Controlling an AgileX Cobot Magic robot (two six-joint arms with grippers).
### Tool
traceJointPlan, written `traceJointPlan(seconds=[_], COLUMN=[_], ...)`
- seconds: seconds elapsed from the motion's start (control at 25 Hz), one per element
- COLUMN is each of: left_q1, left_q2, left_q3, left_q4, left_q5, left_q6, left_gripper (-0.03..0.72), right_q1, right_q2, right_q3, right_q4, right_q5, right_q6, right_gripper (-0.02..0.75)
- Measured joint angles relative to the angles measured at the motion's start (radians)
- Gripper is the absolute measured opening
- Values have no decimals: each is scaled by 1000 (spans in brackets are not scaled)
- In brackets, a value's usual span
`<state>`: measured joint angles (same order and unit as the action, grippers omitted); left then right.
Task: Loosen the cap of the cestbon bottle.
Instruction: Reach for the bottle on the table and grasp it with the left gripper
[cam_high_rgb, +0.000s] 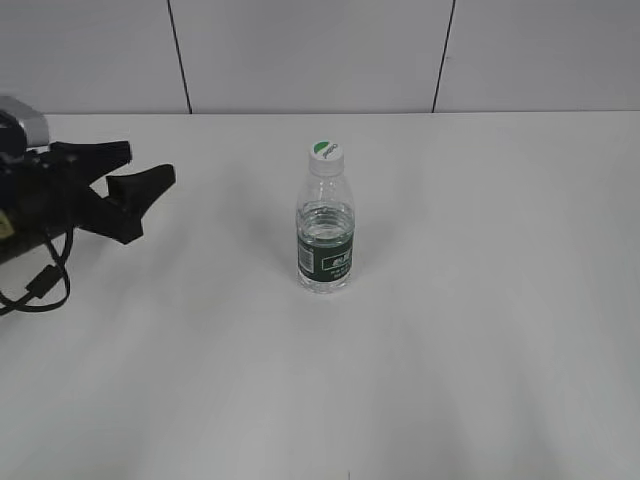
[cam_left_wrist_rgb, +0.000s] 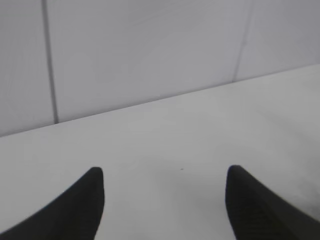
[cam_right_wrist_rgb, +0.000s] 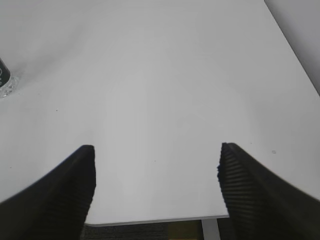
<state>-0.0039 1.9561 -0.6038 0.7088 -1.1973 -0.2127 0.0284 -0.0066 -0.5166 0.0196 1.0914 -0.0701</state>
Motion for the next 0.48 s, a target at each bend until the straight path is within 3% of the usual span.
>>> traceJointPlan(seconds=[0.32,0.48], left_q1=[0,-16], left_q2=[101,126], left_q3=[-242,-293], left_q4=[555,638], left_q5=[-9,-9], left_q6=[-106,-181], left_gripper=[497,539], right_q1=[0,0], right_q2=[0,0], right_q3=[0,0], right_q4=[0,0], right_q5=[0,0], right_q6=[0,0], right_gripper=[581,581])
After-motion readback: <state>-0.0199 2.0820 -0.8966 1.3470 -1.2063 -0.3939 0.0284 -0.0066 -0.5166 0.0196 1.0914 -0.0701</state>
